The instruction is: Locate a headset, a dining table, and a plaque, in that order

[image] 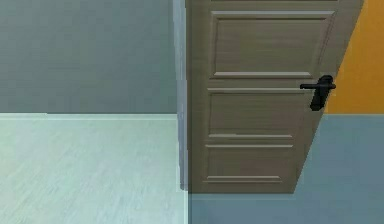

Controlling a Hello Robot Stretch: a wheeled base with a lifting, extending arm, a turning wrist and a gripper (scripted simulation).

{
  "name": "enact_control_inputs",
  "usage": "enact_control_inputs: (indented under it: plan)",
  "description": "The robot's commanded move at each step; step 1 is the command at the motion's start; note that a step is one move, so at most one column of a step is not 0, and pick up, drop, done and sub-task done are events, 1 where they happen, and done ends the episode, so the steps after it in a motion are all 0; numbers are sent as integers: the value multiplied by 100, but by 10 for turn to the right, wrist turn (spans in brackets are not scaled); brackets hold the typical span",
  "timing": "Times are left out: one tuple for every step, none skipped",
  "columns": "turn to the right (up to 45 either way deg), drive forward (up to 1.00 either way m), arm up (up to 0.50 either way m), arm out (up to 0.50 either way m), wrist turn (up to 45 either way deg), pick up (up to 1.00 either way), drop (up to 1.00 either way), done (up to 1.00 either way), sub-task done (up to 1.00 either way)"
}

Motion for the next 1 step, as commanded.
enact_control_inputs:
  plan:
    - [-450, 0, 0, 0, 0, 0, 0, 0, 0]
